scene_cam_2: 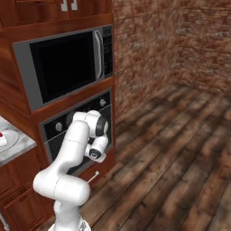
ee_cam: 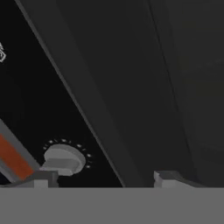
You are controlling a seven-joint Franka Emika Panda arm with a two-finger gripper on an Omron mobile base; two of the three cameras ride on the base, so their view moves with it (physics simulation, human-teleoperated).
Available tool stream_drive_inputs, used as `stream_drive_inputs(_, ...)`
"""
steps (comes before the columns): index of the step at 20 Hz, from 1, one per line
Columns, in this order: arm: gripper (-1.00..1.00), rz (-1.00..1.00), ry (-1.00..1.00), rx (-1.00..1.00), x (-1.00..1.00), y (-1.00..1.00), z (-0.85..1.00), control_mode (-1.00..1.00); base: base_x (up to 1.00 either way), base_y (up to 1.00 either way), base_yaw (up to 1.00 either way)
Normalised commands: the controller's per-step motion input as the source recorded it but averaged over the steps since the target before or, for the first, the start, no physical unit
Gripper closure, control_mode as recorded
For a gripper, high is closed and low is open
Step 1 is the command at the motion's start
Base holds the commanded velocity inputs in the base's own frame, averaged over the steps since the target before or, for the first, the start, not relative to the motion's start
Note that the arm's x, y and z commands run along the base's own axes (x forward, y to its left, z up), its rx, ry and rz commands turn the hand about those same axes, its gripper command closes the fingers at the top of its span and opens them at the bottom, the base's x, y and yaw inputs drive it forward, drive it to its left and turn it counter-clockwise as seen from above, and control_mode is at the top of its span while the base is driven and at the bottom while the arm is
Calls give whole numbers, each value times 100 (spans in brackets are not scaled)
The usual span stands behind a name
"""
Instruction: Take the baked cake out of the oven and place it on the plate for cooling. Then close the oven door.
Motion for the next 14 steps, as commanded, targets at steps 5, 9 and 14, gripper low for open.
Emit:
stream_drive_inputs(5, -100, 3, 0, 8, 0, 69, 13, -100, 0, 0, 0)
stream_drive_inputs(9, -100, 1, 0, 4, 0, 52, 19, -100, 0, 0, 0)
stream_drive_inputs(14, -100, 0, 0, 1, 0, 26, 29, -100, 0, 0, 0)
